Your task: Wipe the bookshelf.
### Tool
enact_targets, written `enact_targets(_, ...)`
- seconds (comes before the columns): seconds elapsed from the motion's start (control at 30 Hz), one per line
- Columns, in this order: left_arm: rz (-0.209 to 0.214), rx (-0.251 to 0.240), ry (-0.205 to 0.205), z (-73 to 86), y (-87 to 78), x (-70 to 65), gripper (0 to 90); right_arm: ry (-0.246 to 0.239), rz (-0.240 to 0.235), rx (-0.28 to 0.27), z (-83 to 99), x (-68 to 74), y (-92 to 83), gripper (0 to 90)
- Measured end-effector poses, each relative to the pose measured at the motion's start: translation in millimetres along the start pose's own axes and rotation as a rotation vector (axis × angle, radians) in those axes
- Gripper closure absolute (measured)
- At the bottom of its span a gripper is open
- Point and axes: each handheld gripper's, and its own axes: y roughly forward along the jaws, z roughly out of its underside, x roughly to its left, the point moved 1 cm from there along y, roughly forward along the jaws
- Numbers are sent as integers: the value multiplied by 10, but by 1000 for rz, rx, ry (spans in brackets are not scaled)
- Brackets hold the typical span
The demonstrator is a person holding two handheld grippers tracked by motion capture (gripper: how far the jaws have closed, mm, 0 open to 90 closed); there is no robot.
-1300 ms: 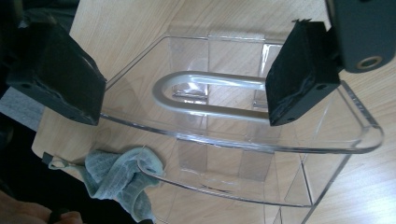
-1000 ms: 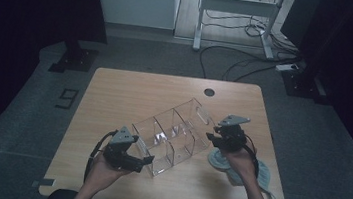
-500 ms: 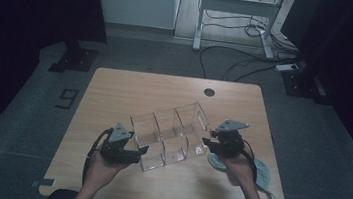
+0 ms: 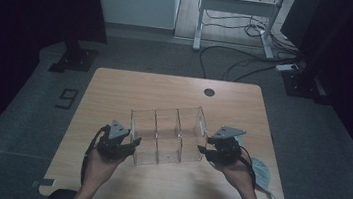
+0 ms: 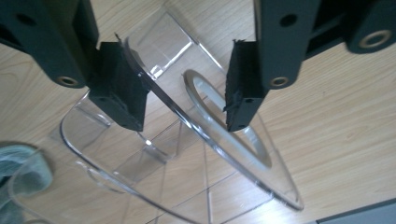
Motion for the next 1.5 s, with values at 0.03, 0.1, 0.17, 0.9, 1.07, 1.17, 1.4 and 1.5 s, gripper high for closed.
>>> enact_targets(0.03, -10, 6, 1, 4, 14, 11, 520, -3, -6, 0, 1, 7, -4, 511)
enact_targets(0.1, -14, 13, -3, 9, 32, 33, 550, -7, -19, -1, 1, 29, -9, 505)
enact_targets(0.17, -6, 19, -12, 19, 62, 60, 609, -17, -26, -1, 2, 53, -15, 495)
enact_targets(0.9, -78, 19, -28, -3, 127, 275, 780, -14, -13, 16, 188, -59, -283, 335)
enact_targets(1.07, -71, 21, -21, -20, 153, 353, 801, 5, 47, 37, 265, -141, -284, 293)
enact_targets(1.17, -52, 20, -25, -16, 151, 393, 805, 7, 79, 42, 295, -186, -306, 278)
enact_targets(1.4, -28, 22, -35, -40, 180, 463, 813, 51, 151, 49, 426, -336, -382, 233)
enact_targets(1.5, -23, 11, -41, -35, 192, 492, 824, 70, 178, 67, 511, -420, -388, 211)
